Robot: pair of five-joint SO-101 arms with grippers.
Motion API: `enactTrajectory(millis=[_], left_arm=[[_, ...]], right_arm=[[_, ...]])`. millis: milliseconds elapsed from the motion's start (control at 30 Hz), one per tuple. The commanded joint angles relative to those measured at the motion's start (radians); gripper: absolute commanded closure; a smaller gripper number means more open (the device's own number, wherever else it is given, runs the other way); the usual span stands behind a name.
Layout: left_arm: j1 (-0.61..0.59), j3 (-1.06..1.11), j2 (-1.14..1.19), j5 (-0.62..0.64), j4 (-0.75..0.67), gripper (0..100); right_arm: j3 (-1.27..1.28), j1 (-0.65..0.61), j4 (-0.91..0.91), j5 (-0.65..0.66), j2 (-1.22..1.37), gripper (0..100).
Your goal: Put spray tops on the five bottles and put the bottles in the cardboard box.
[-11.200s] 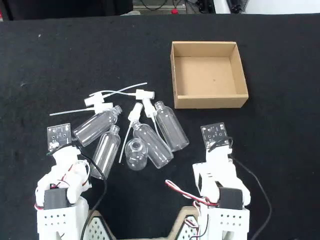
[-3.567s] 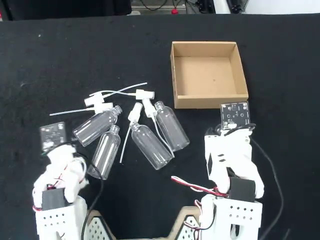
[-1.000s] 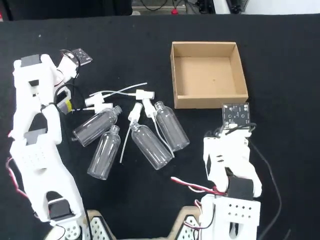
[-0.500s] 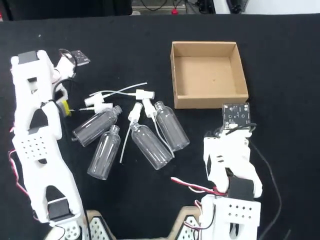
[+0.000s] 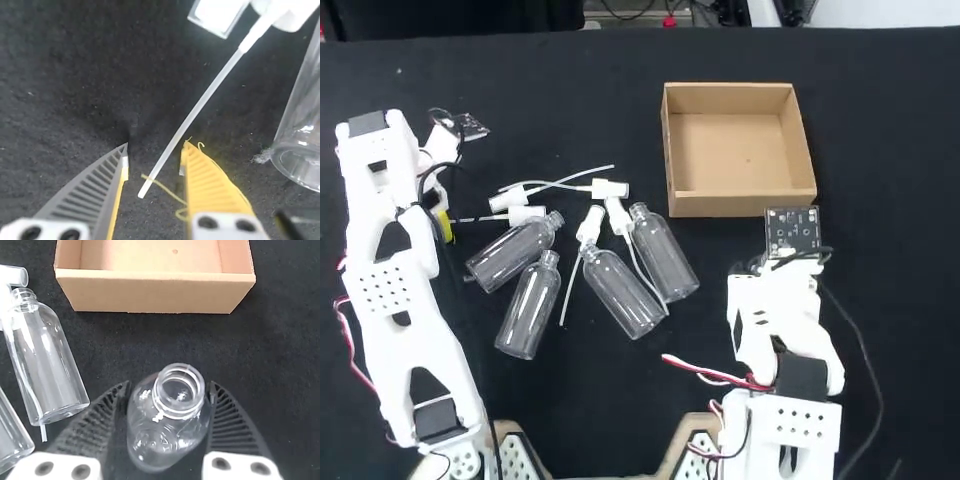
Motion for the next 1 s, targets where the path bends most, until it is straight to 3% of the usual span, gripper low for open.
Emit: enactTrajectory(millis=[0,300,967], left_arm=[[-0.016,-0.053,-0.02,-0.011,0.011,83],[-0.01,-0.191,-0.018,-0.003,0.08,83],[-0.008,-0.119,-0.006,-0.011,0.08,83]], right_arm=[[-0.002,-0.003,0.003,0.005,0.001,84.7],[-0.002,-0.003,0.003,0.005,0.001,84.7],[-0.002,-0.003,0.003,0.005,0.001,84.7]])
